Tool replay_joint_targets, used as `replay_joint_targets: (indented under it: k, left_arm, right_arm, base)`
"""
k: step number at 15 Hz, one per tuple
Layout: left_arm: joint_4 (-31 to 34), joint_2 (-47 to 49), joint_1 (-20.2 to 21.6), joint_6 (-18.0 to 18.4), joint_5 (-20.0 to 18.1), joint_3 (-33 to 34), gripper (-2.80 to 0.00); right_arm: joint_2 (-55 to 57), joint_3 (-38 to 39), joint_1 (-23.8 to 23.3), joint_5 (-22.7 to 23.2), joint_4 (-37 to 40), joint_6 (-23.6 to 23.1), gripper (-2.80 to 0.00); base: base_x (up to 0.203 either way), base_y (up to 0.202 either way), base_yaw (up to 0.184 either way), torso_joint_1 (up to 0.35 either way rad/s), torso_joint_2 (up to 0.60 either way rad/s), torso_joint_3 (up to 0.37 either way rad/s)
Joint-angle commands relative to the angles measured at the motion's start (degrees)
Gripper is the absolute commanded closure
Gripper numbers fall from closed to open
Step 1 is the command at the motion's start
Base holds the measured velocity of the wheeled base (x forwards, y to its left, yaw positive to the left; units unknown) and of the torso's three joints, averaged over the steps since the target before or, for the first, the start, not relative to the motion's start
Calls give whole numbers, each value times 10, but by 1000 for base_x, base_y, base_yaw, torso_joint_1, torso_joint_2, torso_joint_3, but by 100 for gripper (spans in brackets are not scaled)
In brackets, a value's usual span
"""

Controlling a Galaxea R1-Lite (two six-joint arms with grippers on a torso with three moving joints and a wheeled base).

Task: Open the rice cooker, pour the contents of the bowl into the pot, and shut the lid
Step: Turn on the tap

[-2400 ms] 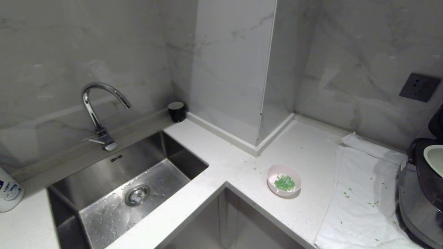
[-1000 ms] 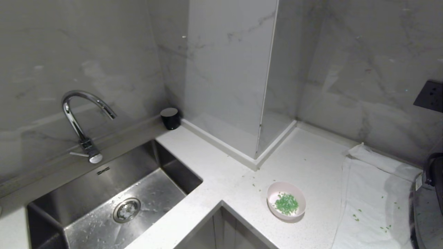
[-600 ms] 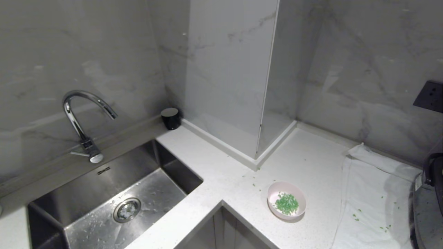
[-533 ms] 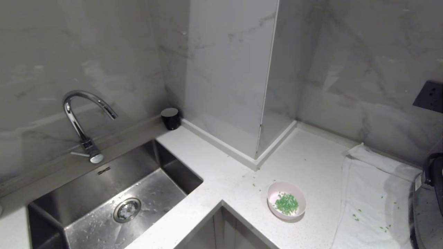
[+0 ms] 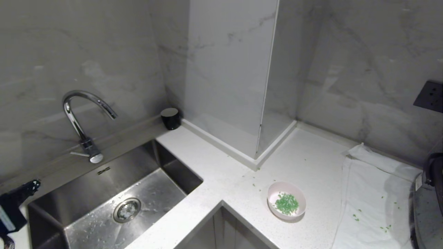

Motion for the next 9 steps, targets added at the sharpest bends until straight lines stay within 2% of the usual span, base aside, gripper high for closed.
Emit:
replay_joint_targets:
  k: [1,4,8,9]
  left_arm:
    - [-12,223,1,-50,36,-57,0]
    - [-22,382,10,-106,80,-142,0]
    - [-28,547,60,-142,109,-252,0]
    - [-29,575,70,-145,118,-267,-280]
  right_arm:
    - [0,0,0,0,0,0,0]
    - [0,0,0,0,0,0,0]
    - [0,0,0,0,0,0,0]
    - [0,0,0,0,0,0,0]
  base:
    - [0,0,0,0,0,0]
    - [0,0,0,0,0,0]
    - [0,0,0,0,0,0]
    - [0,0,0,0,0,0]
